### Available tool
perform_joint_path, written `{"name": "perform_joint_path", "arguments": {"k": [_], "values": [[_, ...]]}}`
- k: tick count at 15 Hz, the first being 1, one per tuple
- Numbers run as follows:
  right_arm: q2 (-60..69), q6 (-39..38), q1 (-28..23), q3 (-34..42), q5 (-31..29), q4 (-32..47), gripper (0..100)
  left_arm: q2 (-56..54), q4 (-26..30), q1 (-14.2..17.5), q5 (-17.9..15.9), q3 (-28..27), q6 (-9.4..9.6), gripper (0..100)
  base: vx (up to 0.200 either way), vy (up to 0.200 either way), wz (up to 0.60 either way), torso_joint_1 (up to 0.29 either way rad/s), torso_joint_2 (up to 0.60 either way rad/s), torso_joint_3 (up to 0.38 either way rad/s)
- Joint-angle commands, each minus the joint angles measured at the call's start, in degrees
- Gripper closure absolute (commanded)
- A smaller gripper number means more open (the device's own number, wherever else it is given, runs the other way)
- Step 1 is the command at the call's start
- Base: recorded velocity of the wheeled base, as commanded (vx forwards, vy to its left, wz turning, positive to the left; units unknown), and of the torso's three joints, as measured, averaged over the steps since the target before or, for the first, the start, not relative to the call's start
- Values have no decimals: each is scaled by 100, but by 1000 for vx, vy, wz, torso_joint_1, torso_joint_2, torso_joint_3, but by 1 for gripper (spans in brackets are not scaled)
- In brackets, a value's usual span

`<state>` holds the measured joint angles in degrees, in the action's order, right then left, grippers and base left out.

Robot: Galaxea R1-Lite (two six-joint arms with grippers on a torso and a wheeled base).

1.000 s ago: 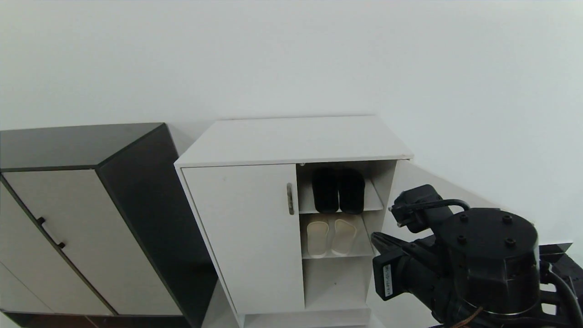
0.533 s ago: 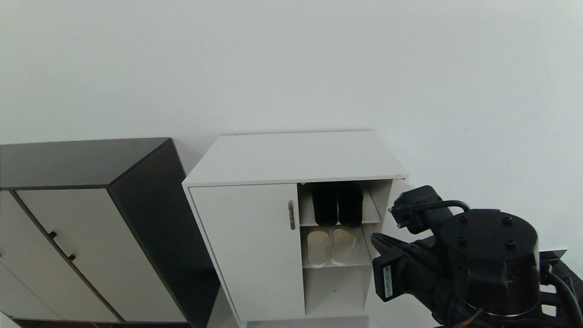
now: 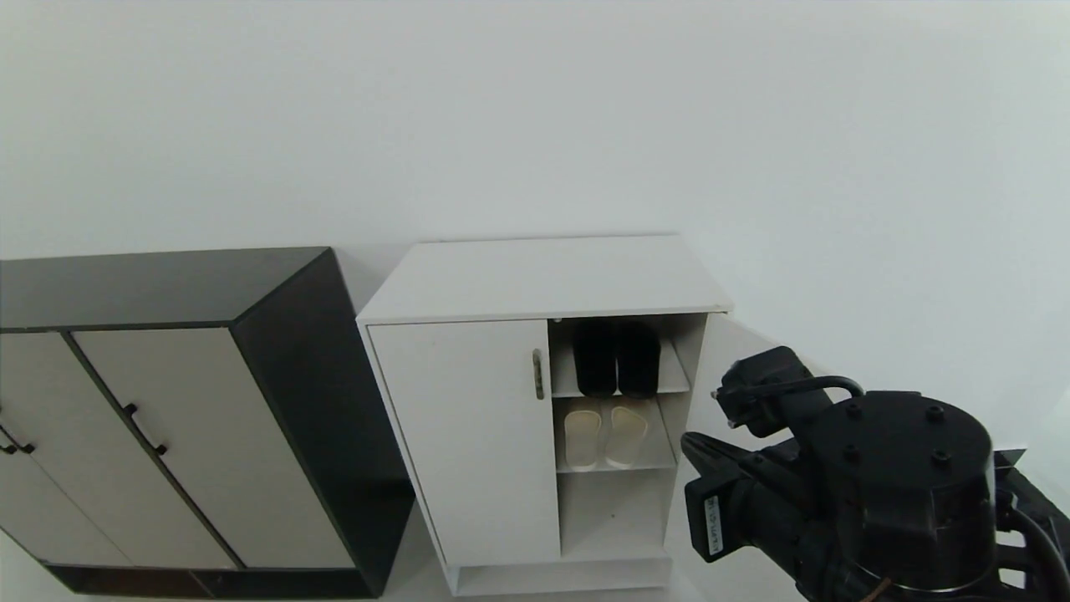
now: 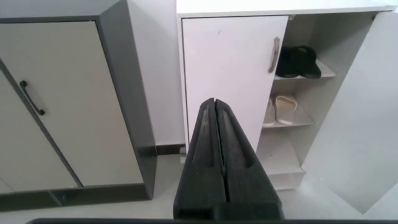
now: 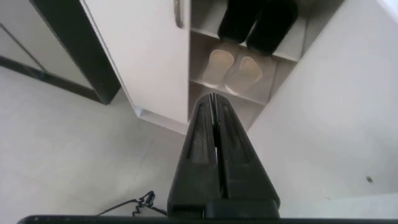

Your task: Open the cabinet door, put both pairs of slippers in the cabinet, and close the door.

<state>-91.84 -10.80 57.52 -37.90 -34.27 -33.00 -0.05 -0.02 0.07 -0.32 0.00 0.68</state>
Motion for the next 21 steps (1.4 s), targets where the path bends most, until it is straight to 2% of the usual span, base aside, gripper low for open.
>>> {"name": "perform_joint_path", "arguments": {"k": [1,3,5,6,7,10,13,15,17,21], "values": [[0,-1,-3,11,-10,4,100,5,2,1,-3,0,2,100,0,0,-600,12,-2,2],[26,8,-21,-16,-10,-5,100,5,2,1,-3,0,2,100,0,0,-600,5,7,2],[61,131,-232,-42,-10,-13,100,5,2,1,5,0,2,100,0,0,0,0,0,0],[97,236,-469,-68,17,-145,100,5,2,1,-3,0,2,100,0,0,0,0,0,0],[97,368,-847,-95,298,-365,100,5,2,1,-3,0,2,100,0,0,0,0,0,0],[-62,526,-1840,-525,693,-321,100,5,2,1,-3,0,2,100,0,0,0,0,0,0],[-510,491,-2728,-1457,1115,637,100,5,2,1,-3,0,2,100,0,0,0,0,0,0],[-853,482,-3062,-1976,1221,1076,100,5,2,1,5,0,2,100,0,0,0,0,0,0],[-1301,482,-3335,-2380,1353,1199,100,5,2,1,5,0,2,100,0,0,0,0,0,0],[-1916,482,-3510,-2591,1370,1147,100,5,2,1,14,0,-24,100,0,0,0,0,0,0]]}}
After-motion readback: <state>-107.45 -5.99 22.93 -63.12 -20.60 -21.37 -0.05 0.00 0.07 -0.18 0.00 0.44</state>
